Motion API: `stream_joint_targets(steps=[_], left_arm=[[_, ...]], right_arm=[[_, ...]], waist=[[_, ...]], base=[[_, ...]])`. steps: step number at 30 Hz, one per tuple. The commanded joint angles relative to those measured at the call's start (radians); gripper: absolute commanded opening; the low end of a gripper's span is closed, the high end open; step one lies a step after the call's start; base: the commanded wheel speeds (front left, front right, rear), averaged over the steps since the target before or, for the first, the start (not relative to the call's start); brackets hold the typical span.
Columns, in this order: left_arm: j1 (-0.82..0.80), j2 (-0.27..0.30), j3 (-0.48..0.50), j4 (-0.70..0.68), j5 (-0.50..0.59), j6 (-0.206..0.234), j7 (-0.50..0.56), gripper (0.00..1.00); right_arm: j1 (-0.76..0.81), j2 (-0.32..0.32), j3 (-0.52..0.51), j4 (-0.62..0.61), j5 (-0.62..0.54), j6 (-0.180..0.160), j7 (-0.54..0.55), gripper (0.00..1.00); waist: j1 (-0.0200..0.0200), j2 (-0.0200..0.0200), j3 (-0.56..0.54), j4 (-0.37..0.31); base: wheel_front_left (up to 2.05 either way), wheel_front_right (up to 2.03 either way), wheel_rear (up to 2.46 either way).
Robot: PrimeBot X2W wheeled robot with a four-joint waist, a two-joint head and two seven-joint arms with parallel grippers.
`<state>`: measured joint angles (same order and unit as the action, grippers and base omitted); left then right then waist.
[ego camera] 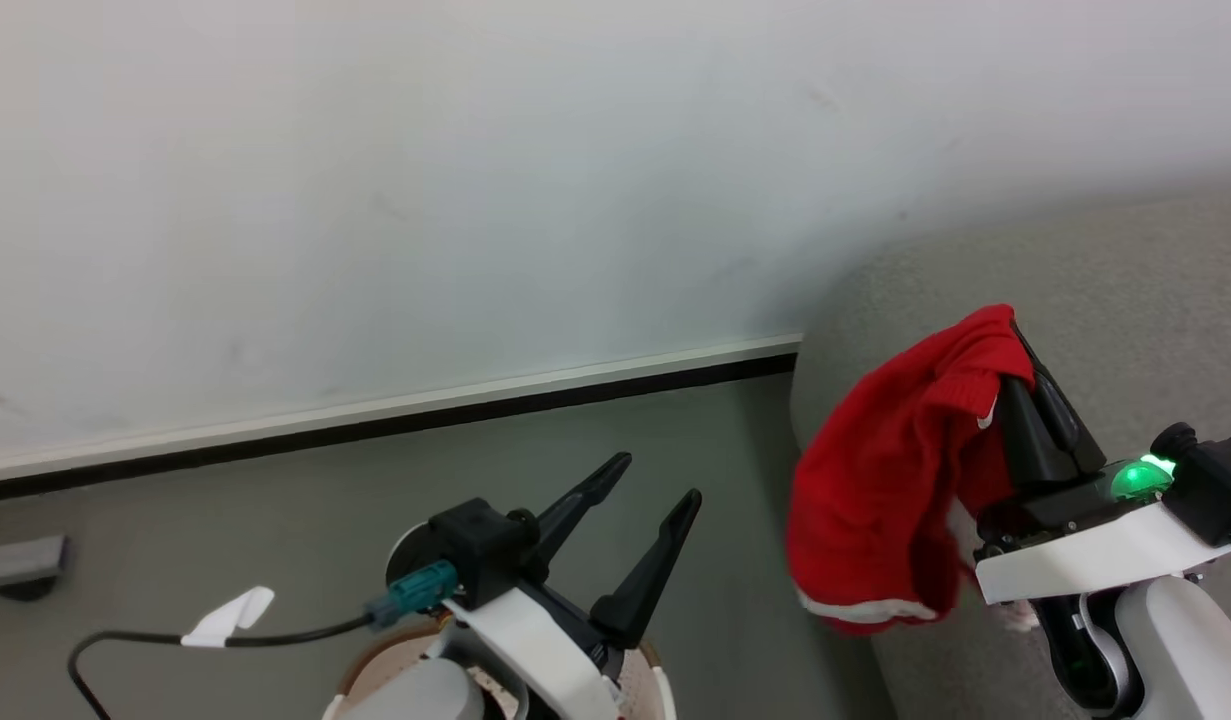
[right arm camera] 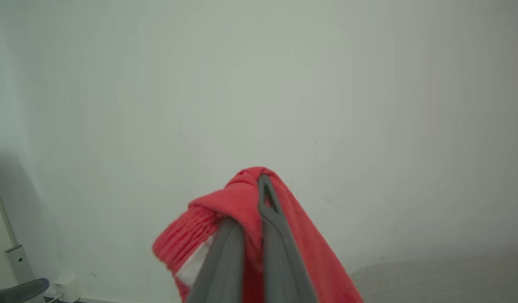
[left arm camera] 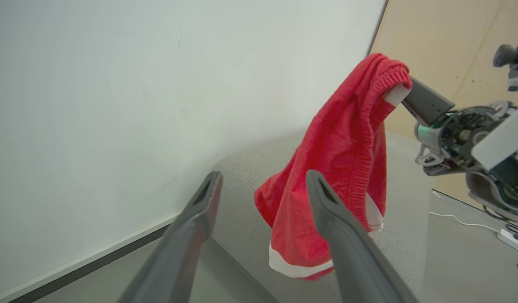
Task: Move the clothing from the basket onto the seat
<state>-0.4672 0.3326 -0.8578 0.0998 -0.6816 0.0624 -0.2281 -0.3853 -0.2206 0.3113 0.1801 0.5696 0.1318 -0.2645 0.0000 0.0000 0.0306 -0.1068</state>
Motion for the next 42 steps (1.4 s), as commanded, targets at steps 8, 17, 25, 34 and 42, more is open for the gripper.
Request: stream_joint_targets(steps=[8,17,25,34,42], left_arm=[[-0.027,0.014,0.025,0.032,0.072,0.013,-0.029,1.0],[-0.044,0.029,0.038,0.046,0.138,0.0,-0.036,1.0],[-0.044,0.021,0.057,0.058,0.188,-0.019,-0.036,1.0],[-0.066,0.028,0.068,0.061,0.209,-0.042,-0.036,1.0],[-0.125,0.061,0.068,0.032,0.223,-0.059,-0.012,1.0]], right_arm=[[0.022,-0.027,-0.031,-0.055,0.007,-0.002,0.0,0.0],[0.051,-0.01,-0.066,-0.12,0.005,-0.002,0.0,0.0],[0.068,-0.003,-0.098,-0.153,-0.019,-0.002,0.0,0.0],[-0.024,-0.024,-0.12,-0.174,0.0,-0.002,0.0,0.0],[-0.198,-0.09,-0.177,-0.136,0.007,-0.002,0.0,0.0]], waist=[[0.0,0.0,0.048,-0.166],[0.0,0.0,0.087,-0.251],[0.0,0.0,0.122,-0.301],[0.0,0.0,0.186,-0.295],[0.0,0.0,0.333,-0.237]], base=[[0.0,0.0,0.0],[0.0,0.0,0.0],[0.0,0.0,0.0],[0.0,0.0,0.0],[0.0,0.0,0.0]])
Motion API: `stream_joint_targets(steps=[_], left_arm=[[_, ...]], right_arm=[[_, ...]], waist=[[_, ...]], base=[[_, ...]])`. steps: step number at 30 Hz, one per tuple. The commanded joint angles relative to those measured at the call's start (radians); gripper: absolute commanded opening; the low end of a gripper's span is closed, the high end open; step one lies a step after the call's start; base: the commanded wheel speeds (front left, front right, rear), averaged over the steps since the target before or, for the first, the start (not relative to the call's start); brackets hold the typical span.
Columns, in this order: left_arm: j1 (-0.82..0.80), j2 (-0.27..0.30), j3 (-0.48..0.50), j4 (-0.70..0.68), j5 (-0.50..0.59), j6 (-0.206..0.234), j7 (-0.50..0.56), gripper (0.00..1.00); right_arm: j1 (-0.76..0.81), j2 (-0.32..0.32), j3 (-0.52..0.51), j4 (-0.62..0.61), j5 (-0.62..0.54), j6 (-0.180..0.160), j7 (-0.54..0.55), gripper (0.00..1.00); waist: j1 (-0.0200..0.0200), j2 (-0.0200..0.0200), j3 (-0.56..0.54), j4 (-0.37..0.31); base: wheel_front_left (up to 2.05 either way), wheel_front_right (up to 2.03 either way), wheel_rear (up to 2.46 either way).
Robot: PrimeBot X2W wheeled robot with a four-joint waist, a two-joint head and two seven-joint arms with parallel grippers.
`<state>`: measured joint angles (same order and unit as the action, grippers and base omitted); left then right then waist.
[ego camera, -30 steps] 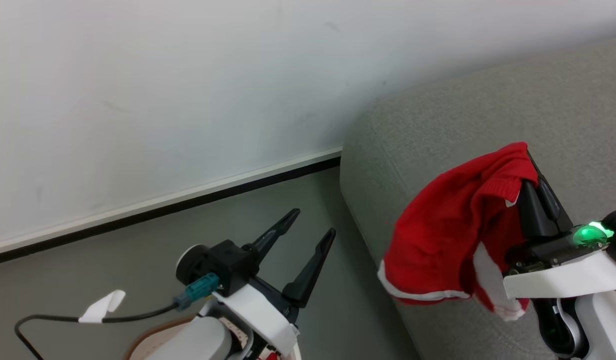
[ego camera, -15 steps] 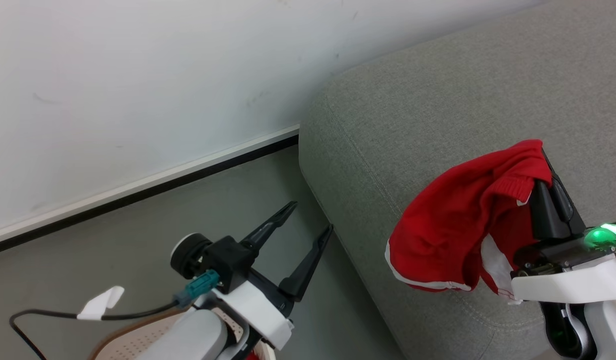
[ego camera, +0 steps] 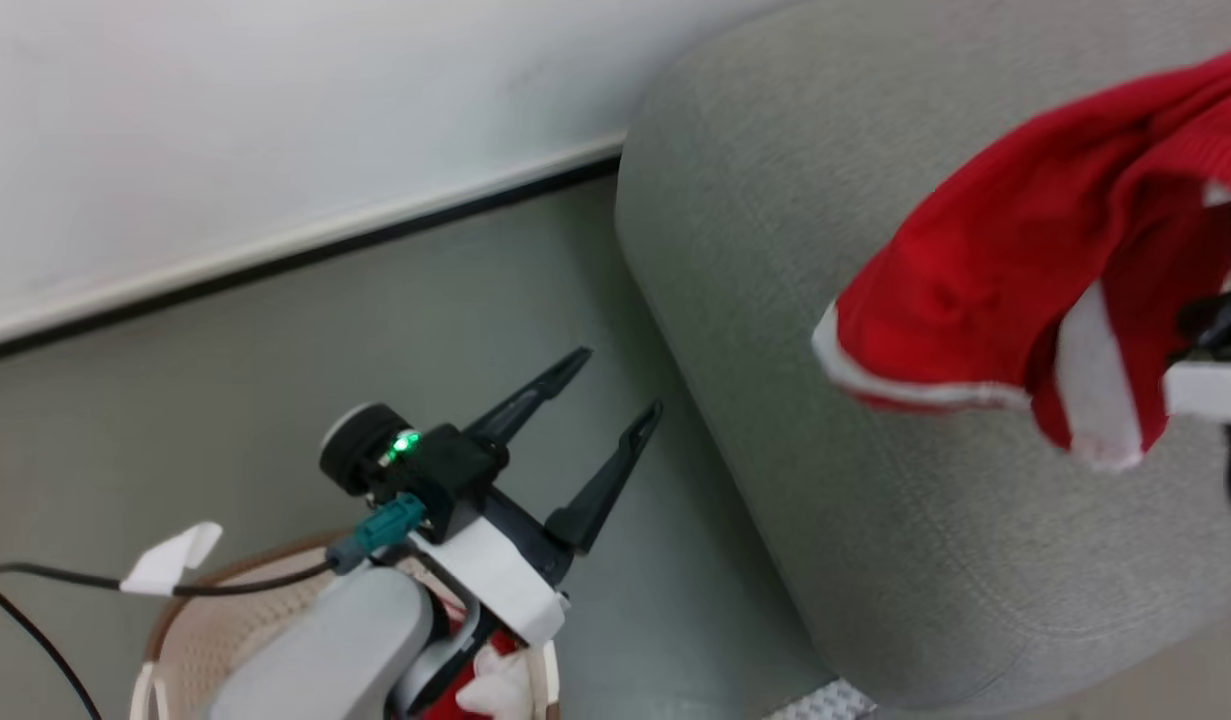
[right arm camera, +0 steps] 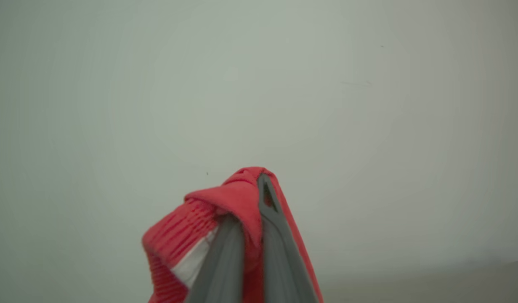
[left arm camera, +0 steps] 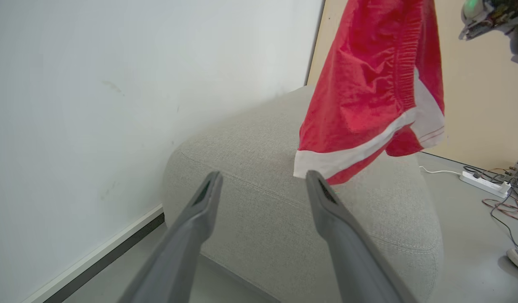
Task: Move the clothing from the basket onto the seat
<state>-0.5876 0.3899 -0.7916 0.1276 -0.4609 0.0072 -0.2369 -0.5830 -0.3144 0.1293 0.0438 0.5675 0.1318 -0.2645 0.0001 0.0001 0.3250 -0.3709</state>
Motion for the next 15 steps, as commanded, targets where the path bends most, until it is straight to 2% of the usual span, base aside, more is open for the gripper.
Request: stream_joint_targets(steps=[1,9,15], left_arm=[[-0.012,0.009,0.003,-0.001,0.006,-0.005,0.002,1.0],[-0.08,0.049,0.017,-0.066,0.035,-0.01,0.018,1.0],[-0.122,0.035,0.008,-0.092,0.053,-0.018,0.015,1.0]], right_arm=[[-0.021,-0.005,-0.004,0.008,0.01,-0.002,0.0,0.0],[-0.175,-0.086,-0.108,0.087,0.021,-0.002,0.018,0.0],[-0.25,-0.146,-0.211,0.174,0.004,-0.002,0.03,0.0]], waist=[[-0.0001,-0.0001,0.06,0.036],[-0.0001,-0.0001,0.218,0.097],[-0.0001,-0.0001,0.304,0.134]], base=[[0.0,0.0,0.0],[0.0,0.0,0.0],[0.0,0.0,0.0]])
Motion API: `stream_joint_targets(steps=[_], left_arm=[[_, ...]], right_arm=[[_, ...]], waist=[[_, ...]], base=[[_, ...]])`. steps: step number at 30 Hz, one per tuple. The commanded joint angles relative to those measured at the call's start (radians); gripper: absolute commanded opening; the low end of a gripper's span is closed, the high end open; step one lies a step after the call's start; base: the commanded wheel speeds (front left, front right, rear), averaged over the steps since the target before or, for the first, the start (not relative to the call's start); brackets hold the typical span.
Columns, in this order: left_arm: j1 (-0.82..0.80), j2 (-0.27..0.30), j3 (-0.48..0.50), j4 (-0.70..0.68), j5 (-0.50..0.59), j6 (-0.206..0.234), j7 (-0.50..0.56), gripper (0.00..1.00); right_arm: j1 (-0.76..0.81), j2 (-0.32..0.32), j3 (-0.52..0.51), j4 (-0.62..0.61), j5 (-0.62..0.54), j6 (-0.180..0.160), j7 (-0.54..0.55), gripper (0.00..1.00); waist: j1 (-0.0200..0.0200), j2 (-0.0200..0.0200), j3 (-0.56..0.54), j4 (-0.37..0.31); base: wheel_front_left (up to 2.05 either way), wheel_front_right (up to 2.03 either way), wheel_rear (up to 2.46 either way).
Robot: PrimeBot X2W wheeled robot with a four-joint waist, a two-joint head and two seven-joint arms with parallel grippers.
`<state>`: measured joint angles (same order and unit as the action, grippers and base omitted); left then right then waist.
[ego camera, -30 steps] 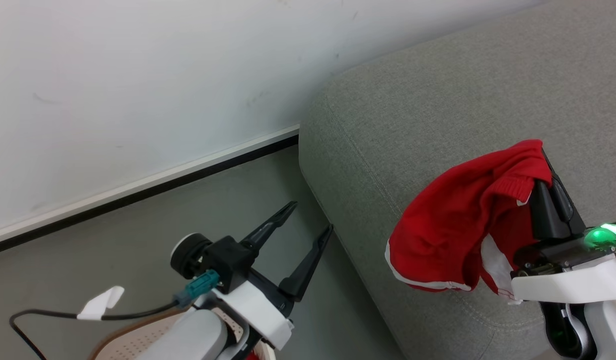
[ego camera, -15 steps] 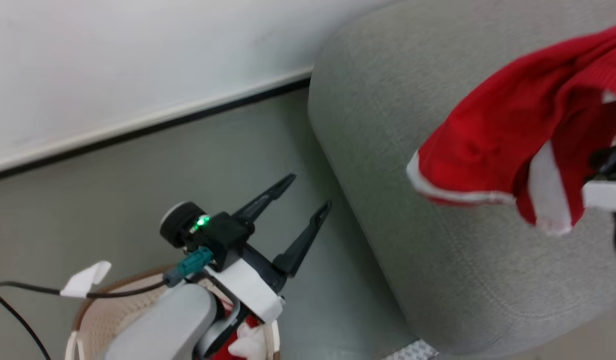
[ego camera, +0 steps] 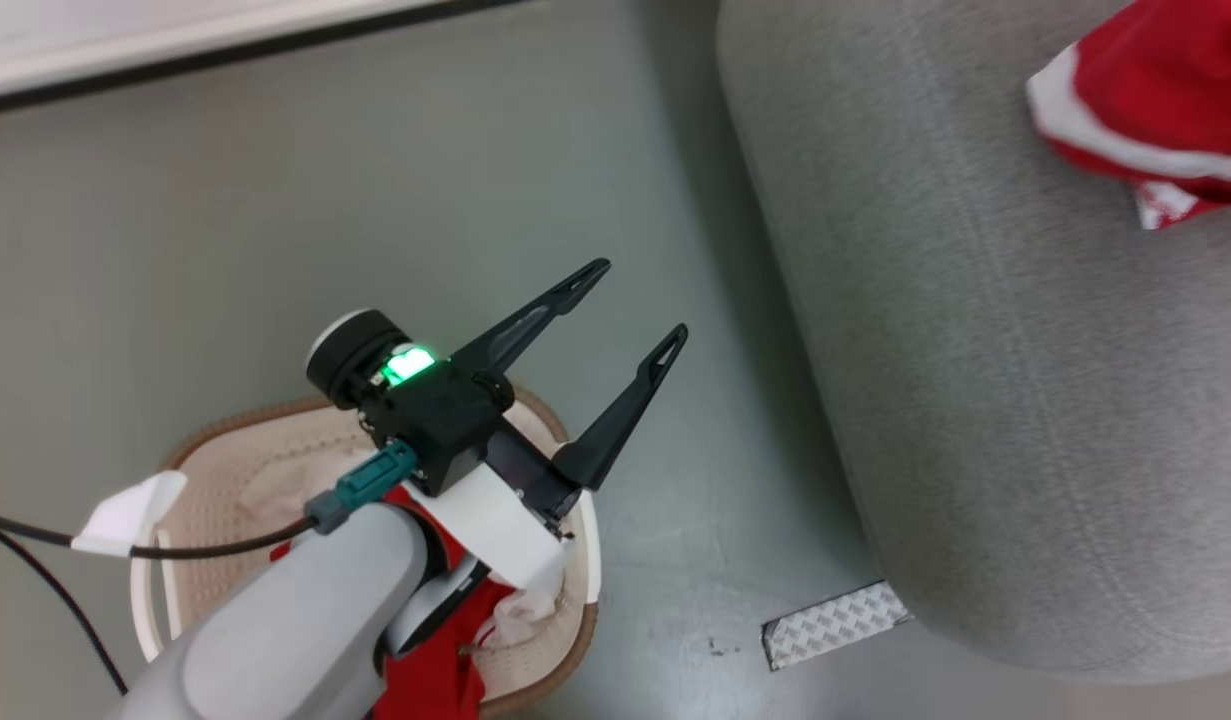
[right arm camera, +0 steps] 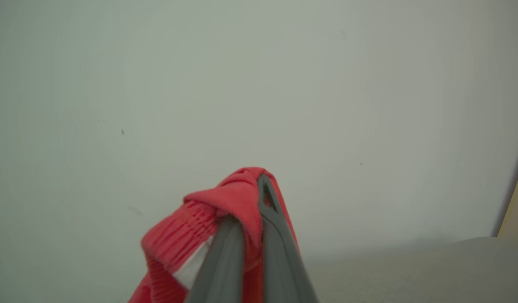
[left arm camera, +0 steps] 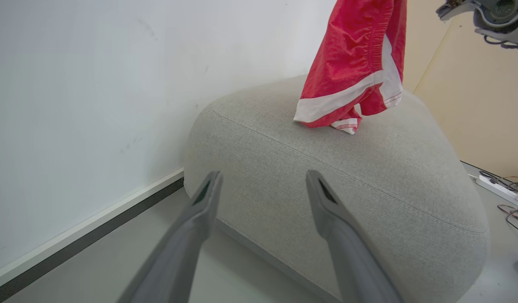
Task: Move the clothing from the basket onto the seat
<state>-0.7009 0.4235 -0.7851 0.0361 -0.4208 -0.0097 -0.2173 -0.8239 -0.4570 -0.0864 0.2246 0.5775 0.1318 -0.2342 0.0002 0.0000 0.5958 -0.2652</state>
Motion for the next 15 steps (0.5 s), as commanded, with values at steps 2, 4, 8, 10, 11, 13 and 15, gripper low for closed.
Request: stream_joint_targets(steps=[2,4,8,10,11,13,15], left_arm=[[-0.02,-0.001,0.002,-0.003,0.017,-0.002,-0.005,1.0],[-0.027,0.002,0.005,-0.004,0.016,-0.003,-0.006,1.0],[-0.036,0.01,0.009,-0.003,0.013,-0.005,-0.008,1.0],[-0.036,0.012,0.011,-0.003,0.009,-0.007,-0.01,1.0],[-0.036,0.015,0.011,-0.001,0.007,-0.008,-0.011,1.0],[-0.037,0.018,0.01,0.002,0.007,-0.009,-0.014,1.0],[-0.041,0.017,0.011,0.004,0.005,-0.009,-0.016,1.0]], right_arm=[[-0.023,-0.022,-0.02,0.021,-0.015,-0.002,0.005,0.0],[-0.039,-0.044,-0.031,0.053,-0.021,-0.002,0.017,0.0],[-0.076,-0.078,-0.003,0.145,-0.052,-0.002,0.066,0.0],[-0.097,-0.087,0.025,0.205,-0.053,-0.002,0.108,0.0],[-0.111,-0.093,0.032,0.24,-0.048,-0.002,0.13,0.0],[-0.142,-0.108,0.058,0.301,-0.048,-0.002,0.176,0.0],[-0.167,-0.122,0.093,0.353,-0.047,-0.002,0.227,0.0]], waist=[[-0.0002,0.0,0.057,0.036],[-0.0002,0.0,0.08,0.041],[-0.0002,0.0,0.118,0.05],[-0.0002,0.0,0.131,0.052],[-0.0002,0.0,0.137,0.053],[-0.0002,0.0,0.144,0.056],[-0.0002,0.0,0.15,0.062]], base=[[0.0,0.0,0.0],[0.0,0.0,0.0],[0.0,0.0,0.0],[0.0,0.0,0.0],[0.0,0.0,0.0],[0.0,0.0,0.0],[0.0,0.0,0.0]])
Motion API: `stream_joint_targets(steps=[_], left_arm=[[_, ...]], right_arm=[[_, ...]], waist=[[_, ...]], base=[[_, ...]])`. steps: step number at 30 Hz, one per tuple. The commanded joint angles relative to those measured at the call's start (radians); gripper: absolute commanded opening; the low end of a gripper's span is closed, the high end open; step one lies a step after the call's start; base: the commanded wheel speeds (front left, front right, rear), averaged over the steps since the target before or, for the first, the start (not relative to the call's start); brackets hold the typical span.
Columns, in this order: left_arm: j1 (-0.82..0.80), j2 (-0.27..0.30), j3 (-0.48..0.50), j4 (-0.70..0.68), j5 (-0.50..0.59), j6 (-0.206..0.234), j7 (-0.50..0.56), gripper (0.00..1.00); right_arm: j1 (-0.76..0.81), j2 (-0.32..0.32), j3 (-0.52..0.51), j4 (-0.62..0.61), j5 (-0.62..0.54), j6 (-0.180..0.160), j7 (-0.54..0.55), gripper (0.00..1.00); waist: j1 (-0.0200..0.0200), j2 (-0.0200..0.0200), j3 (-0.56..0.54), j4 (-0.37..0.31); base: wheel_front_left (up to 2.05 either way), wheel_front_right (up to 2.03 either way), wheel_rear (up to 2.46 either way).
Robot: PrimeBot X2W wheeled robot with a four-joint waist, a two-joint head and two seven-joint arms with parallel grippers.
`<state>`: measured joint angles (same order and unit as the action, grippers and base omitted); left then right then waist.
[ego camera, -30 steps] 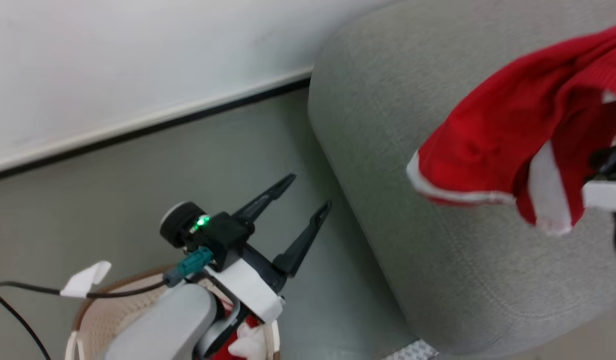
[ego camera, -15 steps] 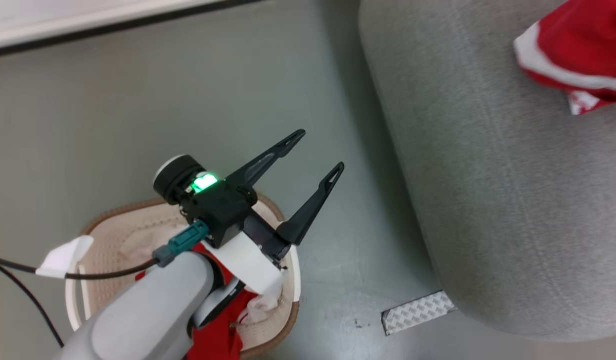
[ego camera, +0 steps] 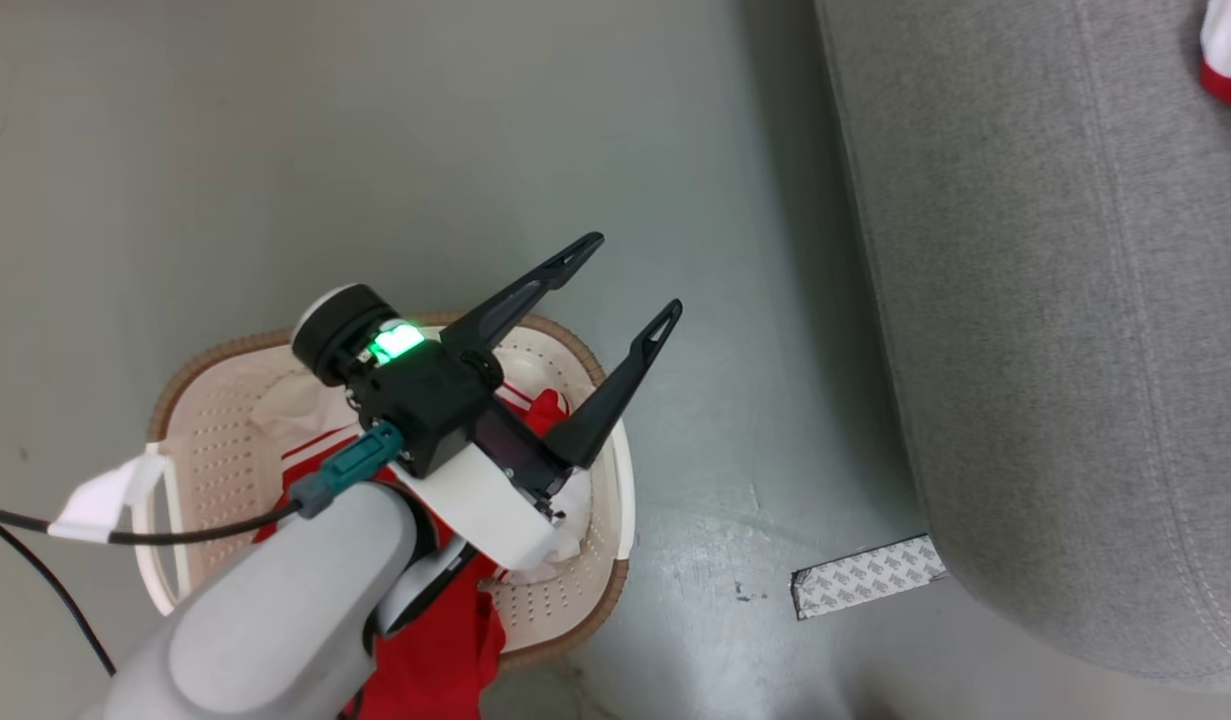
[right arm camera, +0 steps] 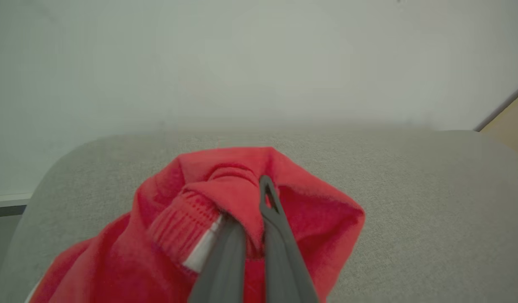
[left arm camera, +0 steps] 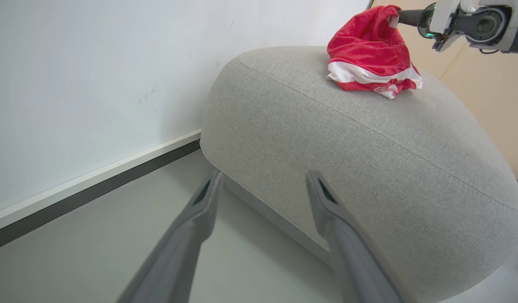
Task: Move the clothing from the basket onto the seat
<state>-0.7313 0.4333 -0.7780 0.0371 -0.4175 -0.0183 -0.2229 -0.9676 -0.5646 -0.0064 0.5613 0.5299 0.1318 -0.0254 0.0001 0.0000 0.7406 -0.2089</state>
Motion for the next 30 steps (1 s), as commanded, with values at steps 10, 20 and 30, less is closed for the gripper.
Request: stream_joint_targets(steps=[10,20,30], left_arm=[[-0.001,-0.005,0.018,0.024,-0.027,-0.002,-0.024,1.0],[0.035,-0.023,0.03,0.063,-0.051,0.001,-0.034,1.0],[0.127,-0.051,0.062,0.107,-0.075,0.018,-0.042,1.0]], right_arm=[[-0.09,-0.063,0.143,0.174,0.064,-0.002,0.253,0.0],[-0.089,-0.062,0.238,0.199,0.105,-0.002,0.316,1.0],[-0.014,-0.11,0.361,0.111,0.138,-0.002,0.326,1.0]], waist=[[-0.0001,0.0,-0.01,0.023],[-0.0001,0.0,-0.114,0.009],[-0.0001,0.0,-0.301,-0.013]], base=[[0.0,0.0,0.0],[0.0,0.0,0.0],[0.0,0.0,0.0]])
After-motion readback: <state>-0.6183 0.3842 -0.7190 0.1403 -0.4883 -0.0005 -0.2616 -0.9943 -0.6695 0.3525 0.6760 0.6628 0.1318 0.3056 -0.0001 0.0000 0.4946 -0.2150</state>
